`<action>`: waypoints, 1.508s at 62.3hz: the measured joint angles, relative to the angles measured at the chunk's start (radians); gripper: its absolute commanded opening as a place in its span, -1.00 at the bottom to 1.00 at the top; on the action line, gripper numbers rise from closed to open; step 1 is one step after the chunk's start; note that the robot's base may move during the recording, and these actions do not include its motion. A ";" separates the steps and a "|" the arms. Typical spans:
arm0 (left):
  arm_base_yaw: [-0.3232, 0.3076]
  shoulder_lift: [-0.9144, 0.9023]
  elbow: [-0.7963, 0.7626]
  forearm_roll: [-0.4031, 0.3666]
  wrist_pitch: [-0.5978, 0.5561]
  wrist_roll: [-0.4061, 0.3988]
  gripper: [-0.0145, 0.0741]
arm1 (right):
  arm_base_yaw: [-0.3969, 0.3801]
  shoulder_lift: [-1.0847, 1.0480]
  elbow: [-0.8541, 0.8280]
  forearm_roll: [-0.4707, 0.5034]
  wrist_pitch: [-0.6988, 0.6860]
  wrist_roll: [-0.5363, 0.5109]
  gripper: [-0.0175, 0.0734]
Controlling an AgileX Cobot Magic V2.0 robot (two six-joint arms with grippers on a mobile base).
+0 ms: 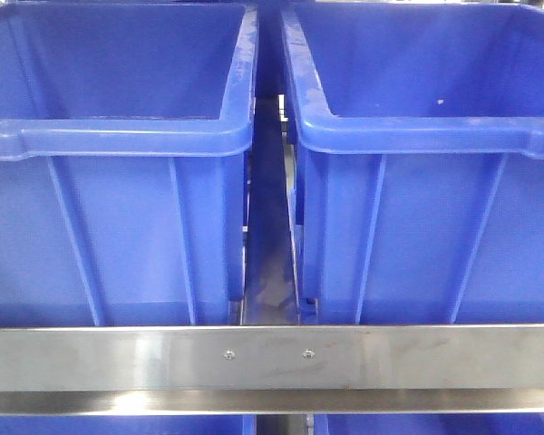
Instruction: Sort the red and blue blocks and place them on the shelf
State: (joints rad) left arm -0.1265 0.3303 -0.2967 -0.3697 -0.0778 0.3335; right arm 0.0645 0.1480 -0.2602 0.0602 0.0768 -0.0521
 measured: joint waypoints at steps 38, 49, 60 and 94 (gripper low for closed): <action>0.000 0.000 0.000 0.000 -0.002 0.001 -0.39 | -0.006 -0.157 0.289 -0.048 -0.070 0.052 -0.49; 0.000 0.000 0.000 0.000 -0.004 0.001 -0.39 | -0.006 -0.157 0.289 -0.050 -0.098 0.059 -0.49; 0.000 0.000 0.000 0.000 -0.004 0.001 -0.39 | -0.006 -0.157 0.289 -0.042 -0.104 0.061 -0.49; 0.000 0.000 0.000 0.000 -0.004 0.001 -0.39 | -0.006 -0.157 0.289 0.000 -0.105 0.063 -0.49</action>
State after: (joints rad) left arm -0.1265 0.3303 -0.2967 -0.3697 -0.0817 0.3349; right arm 0.0586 -0.0093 0.0287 0.0600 -0.0284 0.0113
